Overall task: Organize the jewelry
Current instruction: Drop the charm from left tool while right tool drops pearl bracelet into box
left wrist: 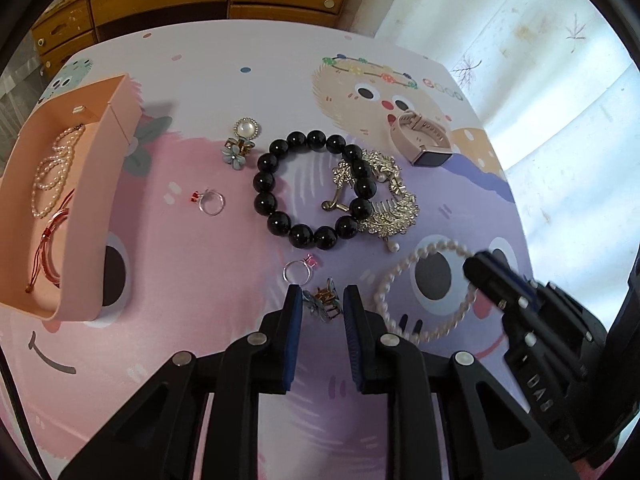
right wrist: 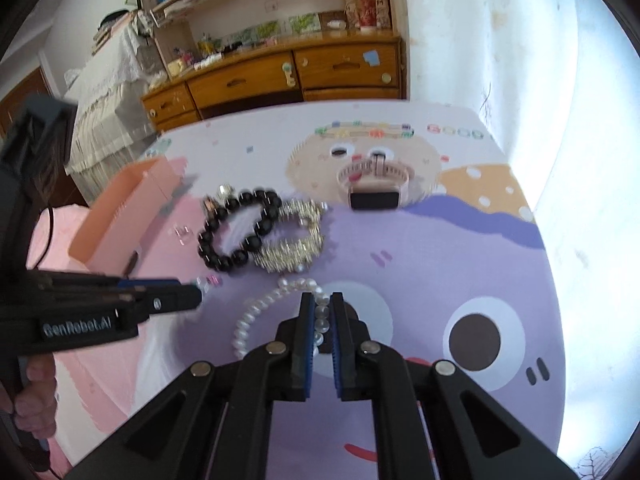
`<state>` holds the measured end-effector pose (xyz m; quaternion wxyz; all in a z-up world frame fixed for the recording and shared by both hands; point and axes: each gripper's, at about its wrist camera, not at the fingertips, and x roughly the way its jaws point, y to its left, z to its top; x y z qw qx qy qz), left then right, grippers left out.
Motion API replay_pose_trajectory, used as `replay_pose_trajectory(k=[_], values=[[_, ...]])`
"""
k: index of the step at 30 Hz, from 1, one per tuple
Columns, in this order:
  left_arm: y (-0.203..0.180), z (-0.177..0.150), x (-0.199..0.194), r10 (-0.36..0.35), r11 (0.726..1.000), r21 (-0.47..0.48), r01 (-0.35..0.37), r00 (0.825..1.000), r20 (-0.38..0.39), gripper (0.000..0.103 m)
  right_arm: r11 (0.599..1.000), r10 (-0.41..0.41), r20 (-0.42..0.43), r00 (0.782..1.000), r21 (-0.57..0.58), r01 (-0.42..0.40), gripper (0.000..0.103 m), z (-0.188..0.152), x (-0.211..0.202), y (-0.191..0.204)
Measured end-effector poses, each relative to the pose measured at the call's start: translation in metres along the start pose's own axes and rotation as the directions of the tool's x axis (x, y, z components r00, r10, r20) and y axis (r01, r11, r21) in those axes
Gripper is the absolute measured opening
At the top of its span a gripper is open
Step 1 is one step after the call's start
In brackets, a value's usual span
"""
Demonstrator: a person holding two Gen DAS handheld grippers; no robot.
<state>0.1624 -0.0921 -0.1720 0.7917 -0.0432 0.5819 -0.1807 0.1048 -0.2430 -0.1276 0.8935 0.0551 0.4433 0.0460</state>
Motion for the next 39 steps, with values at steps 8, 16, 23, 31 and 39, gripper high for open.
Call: replay_pose_trajectory(k=[8, 16, 23, 31, 39], values=[[0.019, -0.01, -0.036, -0.063, 0.998, 0.008, 0.063, 0.997, 0.037, 0.019, 0.998, 0.044, 0.129, 0.991, -0.039, -0.039, 0.007, 0.026, -0.029, 0.031], [0.055, -0.014, -0.085, -0.116, 0.993, -0.01, 0.117, 0.988, 0.104, 0.019, 0.988, 0.115, 0.176, 0.978, -0.127, -0.093, 0.007, 0.049, -0.035, 0.097], [0.108, -0.01, -0.123, -0.094, 0.995, -0.01, 0.097, 0.981, 0.169, 0.019, 0.969, 0.199, 0.181, 0.963, -0.185, -0.166, 0.007, 0.063, -0.035, 0.17], [0.17, 0.006, -0.144, -0.064, 0.998, -0.008, 0.067, 0.976, 0.206, 0.019, 0.965, 0.206, 0.207, 0.956, -0.208, -0.163, 0.007, 0.077, -0.026, 0.234], [0.21, 0.014, -0.141, -0.071, 0.997, 0.056, 0.061, 0.98, 0.185, 0.019, 0.979, 0.13, 0.207, 0.97, -0.183, -0.092, 0.008, 0.077, -0.008, 0.271]])
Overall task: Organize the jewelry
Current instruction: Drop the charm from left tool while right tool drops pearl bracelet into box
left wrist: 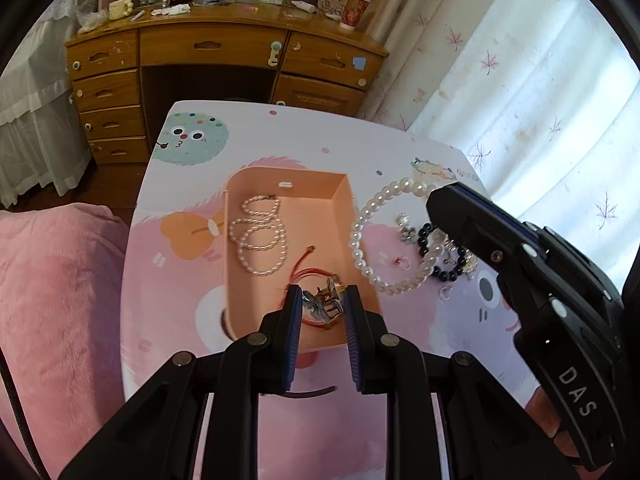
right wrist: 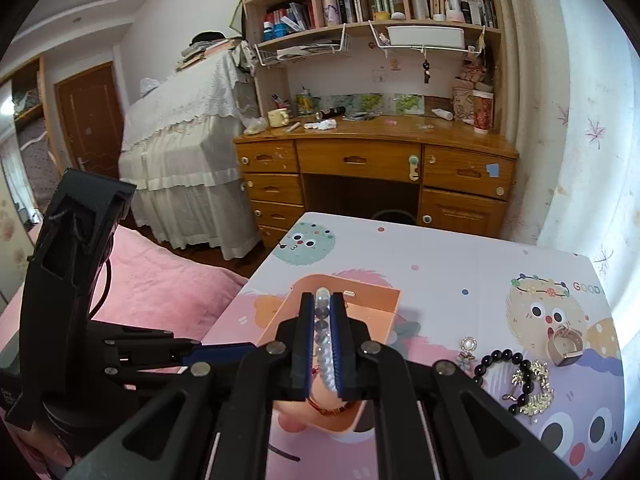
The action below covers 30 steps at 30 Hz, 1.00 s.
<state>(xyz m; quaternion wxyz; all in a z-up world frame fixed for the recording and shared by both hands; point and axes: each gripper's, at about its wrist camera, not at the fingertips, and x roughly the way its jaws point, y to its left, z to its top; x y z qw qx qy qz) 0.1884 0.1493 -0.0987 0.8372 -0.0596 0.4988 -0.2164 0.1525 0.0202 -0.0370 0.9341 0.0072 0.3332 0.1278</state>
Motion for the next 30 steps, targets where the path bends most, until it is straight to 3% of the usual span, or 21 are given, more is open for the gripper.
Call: replay_pose_trajectory(k=[8, 10, 12, 24, 30], values=[[0.017, 0.001, 0.005, -0.016, 0.999, 0.032, 0.017, 0.999, -0.027, 0.022, 0.997, -0.064, -0.02, 0.998, 0.033, 0.065, 0.01, -0.003, 0.014, 0.009], [0.016, 0.0, 0.006, -0.014, 0.999, 0.034, 0.016, 0.999, -0.035, 0.049, 0.996, -0.078, -0.04, 0.996, 0.043, 0.079, 0.021, -0.004, 0.017, 0.008], [0.015, -0.002, 0.005, -0.007, 0.999, 0.045, 0.008, 1.0, -0.022, 0.058, 0.996, -0.059, -0.055, 0.997, 0.064, 0.063, 0.027, -0.006, 0.017, 0.004], [-0.021, -0.005, 0.015, 0.056, 0.998, 0.037, -0.054, 0.998, -0.037, 0.058, 0.999, -0.04, -0.06, 0.997, 0.024, 0.041, 0.028, -0.014, -0.009, -0.027], [-0.051, -0.003, 0.025, 0.078, 0.997, 0.031, -0.077, 0.996, -0.04, 0.058, 0.998, -0.055, -0.084, 0.995, 0.016, 0.057, 0.039, -0.025, -0.029, -0.064]])
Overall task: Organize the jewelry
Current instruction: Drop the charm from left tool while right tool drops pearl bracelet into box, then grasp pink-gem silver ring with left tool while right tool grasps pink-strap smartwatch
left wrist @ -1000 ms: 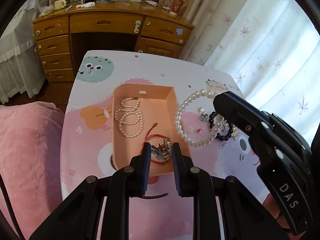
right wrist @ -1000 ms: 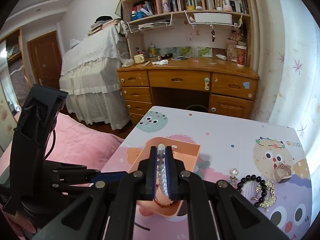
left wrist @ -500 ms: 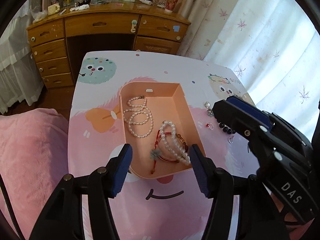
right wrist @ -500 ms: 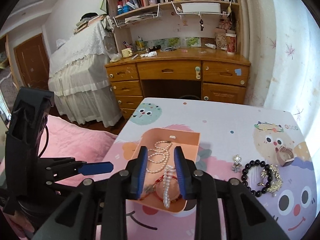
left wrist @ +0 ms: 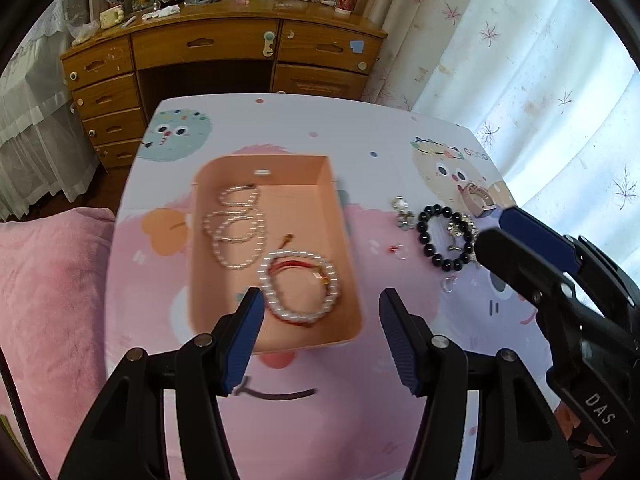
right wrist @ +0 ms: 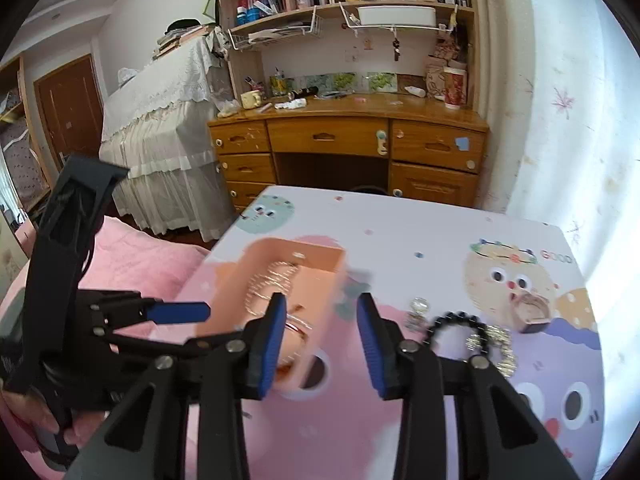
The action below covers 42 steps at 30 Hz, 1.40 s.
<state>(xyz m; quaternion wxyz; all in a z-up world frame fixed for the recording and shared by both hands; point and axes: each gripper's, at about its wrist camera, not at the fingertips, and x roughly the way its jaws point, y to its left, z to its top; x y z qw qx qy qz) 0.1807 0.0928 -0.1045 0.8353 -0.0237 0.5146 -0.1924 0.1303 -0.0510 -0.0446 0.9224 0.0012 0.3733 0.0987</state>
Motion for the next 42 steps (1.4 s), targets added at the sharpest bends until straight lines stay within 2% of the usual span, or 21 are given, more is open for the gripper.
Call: replay_pose_trajectory(k=[6, 8, 11, 19, 23, 30, 35, 37, 42], values=[[-0.036, 0.002, 0.009, -0.015, 1.0, 0.009, 0.015, 1.0, -0.004, 0.058, 0.999, -0.031, -0.025, 0.999, -0.009, 0.031, 0.04, -0.008, -0.017, -0.04], [-0.05, 0.002, 0.013, -0.018, 1.0, 0.011, 0.018, 1.0, -0.006, 0.058, 0.999, -0.041, -0.035, 0.999, -0.01, 0.041, 0.045, -0.011, -0.022, -0.056], [-0.071, 0.0, 0.02, -0.022, 1.0, 0.012, 0.022, 1.0, -0.009, 0.066, 0.998, -0.061, -0.046, 0.997, -0.008, 0.061, 0.049, -0.014, -0.026, -0.077], [-0.124, -0.008, 0.052, -0.012, 0.999, 0.047, 0.013, 1.0, -0.023, 0.067, 0.992, -0.083, -0.094, 0.992, 0.084, 0.09, 0.057, -0.019, -0.022, -0.141], [-0.144, -0.015, 0.07, 0.007, 0.997, 0.076, -0.005, 1.0, -0.026, 0.067, 0.981, -0.104, -0.15, 0.983, 0.146, 0.126, 0.063, -0.021, -0.006, -0.174], [-0.168, -0.024, 0.098, 0.056, 0.989, 0.139, -0.055, 0.998, -0.006, 0.067, 0.96, -0.091, -0.22, 0.971, 0.239, 0.144, 0.063, -0.029, 0.033, -0.215], [-0.173, -0.024, 0.115, 0.078, 0.989, 0.129, -0.077, 0.997, 0.002, 0.063, 0.959, -0.143, -0.268, 0.953, 0.202, 0.2, 0.063, -0.038, 0.065, -0.231], [-0.173, -0.023, 0.12, 0.091, 0.987, 0.134, -0.091, 0.996, 0.004, 0.057, 0.962, -0.147, -0.282, 0.948, 0.183, 0.203, 0.063, -0.043, 0.078, -0.236], [-0.169, -0.02, 0.131, 0.109, 0.987, 0.12, -0.107, 0.994, -0.006, 0.049, 0.97, -0.146, -0.274, 0.951, 0.15, 0.192, 0.064, -0.052, 0.096, -0.24]])
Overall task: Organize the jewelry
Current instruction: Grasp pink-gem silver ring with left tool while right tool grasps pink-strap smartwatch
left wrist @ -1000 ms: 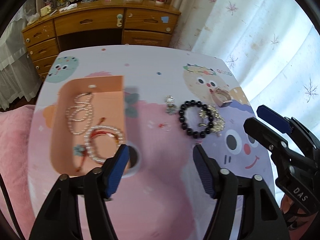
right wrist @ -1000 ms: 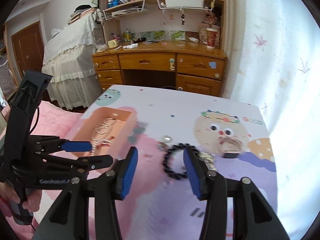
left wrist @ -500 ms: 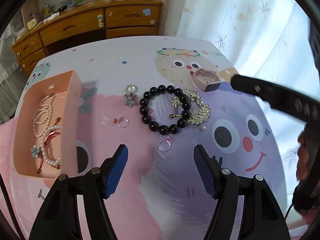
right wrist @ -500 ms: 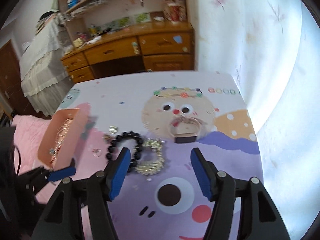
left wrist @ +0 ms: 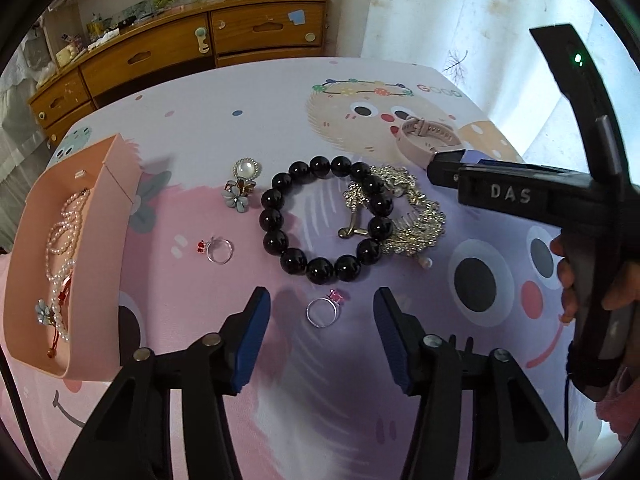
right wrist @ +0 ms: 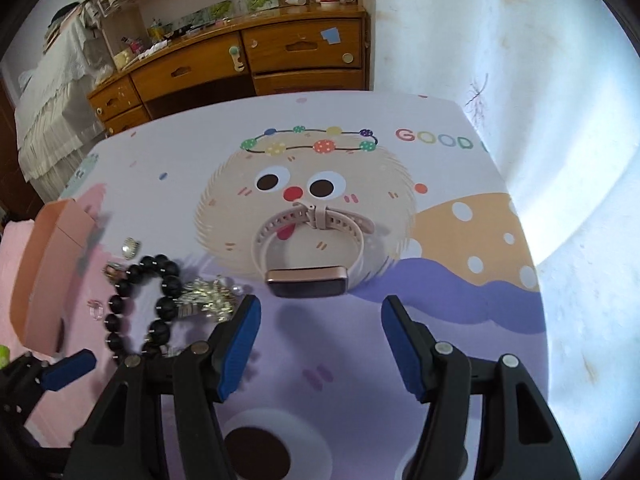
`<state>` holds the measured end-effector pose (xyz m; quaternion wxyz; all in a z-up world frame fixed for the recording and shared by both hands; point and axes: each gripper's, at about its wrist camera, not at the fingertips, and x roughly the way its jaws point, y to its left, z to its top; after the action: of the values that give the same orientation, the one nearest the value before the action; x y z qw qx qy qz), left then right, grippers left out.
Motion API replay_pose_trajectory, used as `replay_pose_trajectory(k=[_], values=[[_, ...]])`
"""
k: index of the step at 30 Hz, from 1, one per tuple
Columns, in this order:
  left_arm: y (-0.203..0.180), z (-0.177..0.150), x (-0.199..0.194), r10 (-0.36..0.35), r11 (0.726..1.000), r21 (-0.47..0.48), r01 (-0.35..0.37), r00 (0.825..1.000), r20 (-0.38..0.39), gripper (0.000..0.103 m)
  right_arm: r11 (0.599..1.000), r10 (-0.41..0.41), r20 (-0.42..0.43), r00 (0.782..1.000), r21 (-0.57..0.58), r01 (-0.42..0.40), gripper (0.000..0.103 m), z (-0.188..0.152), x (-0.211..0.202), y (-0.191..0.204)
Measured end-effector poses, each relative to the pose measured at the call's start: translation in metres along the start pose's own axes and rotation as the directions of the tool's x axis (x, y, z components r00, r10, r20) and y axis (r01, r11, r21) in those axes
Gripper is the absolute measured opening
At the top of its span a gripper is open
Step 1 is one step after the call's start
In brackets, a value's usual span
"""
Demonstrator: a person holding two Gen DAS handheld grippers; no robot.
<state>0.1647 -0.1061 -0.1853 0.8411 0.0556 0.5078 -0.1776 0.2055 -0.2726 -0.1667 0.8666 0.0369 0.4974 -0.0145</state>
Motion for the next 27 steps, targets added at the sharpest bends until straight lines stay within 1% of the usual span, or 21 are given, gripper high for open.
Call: replay_pose_trajectory(k=[1, 5, 7, 8, 9, 14, 16, 18, 21, 22, 24, 27], values=[[0.001, 0.0, 0.001, 0.003, 1.0, -0.005, -0.003, 1.0, -0.003, 0.049, 1.0, 0.0, 0.026, 1.0, -0.013, 0.0, 0.065, -0.001, 0.0, 0.001], [0.003, 0.001, 0.003, -0.013, 0.999, -0.038, 0.012, 1.0, -0.024, 0.049, 0.999, 0.007, 0.06, 0.998, -0.05, -0.004, 0.07, -0.003, 0.004, 0.007], [0.002, 0.001, 0.005, -0.002, 0.999, -0.036, 0.001, 1.0, -0.031, 0.043, 0.998, -0.003, 0.073, 0.997, -0.064, 0.007, 0.07, -0.002, 0.005, 0.01], [0.001, 0.001, 0.005, 0.008, 1.0, -0.03, -0.009, 0.999, -0.032, 0.042, 0.997, -0.01, 0.081, 0.997, -0.071, 0.016, 0.07, -0.003, 0.006, 0.011], [0.0, 0.001, 0.005, 0.016, 1.0, -0.022, -0.017, 0.999, -0.029, 0.039, 0.997, -0.013, 0.086, 0.996, -0.072, 0.019, 0.07, -0.002, 0.006, 0.012], [-0.008, -0.003, 0.006, 0.056, 0.998, 0.027, -0.055, 0.998, -0.011, 0.037, 0.999, 0.002, 0.117, 0.993, -0.042, 0.003, 0.07, -0.001, 0.006, 0.007], [-0.009, -0.004, 0.004, 0.051, 0.998, 0.034, -0.051, 0.999, -0.003, 0.032, 1.0, 0.012, 0.123, 0.992, -0.027, -0.008, 0.07, 0.0, 0.006, 0.005], [-0.009, -0.005, 0.003, 0.05, 0.998, 0.034, -0.05, 0.999, 0.002, 0.03, 1.0, 0.011, 0.128, 0.992, -0.016, -0.009, 0.07, -0.001, 0.005, 0.003], [-0.01, -0.005, 0.003, 0.046, 0.998, 0.036, -0.046, 0.999, 0.006, 0.024, 1.0, 0.009, 0.136, 0.991, -0.006, -0.008, 0.061, -0.001, 0.004, 0.002], [-0.01, -0.005, 0.003, 0.044, 0.998, 0.036, -0.044, 0.999, 0.007, 0.022, 1.0, 0.009, 0.14, 0.99, -0.003, -0.009, 0.056, -0.001, 0.003, 0.001], [-0.009, -0.005, 0.002, 0.042, 0.998, 0.037, -0.042, 0.999, 0.011, 0.018, 1.0, 0.007, 0.14, 0.99, 0.001, -0.007, 0.056, -0.002, 0.003, 0.001], [-0.008, -0.006, 0.001, 0.036, 0.999, 0.033, -0.036, 0.999, 0.012, 0.017, 1.0, 0.005, 0.141, 0.99, -0.002, -0.005, 0.056, -0.002, 0.004, 0.001]])
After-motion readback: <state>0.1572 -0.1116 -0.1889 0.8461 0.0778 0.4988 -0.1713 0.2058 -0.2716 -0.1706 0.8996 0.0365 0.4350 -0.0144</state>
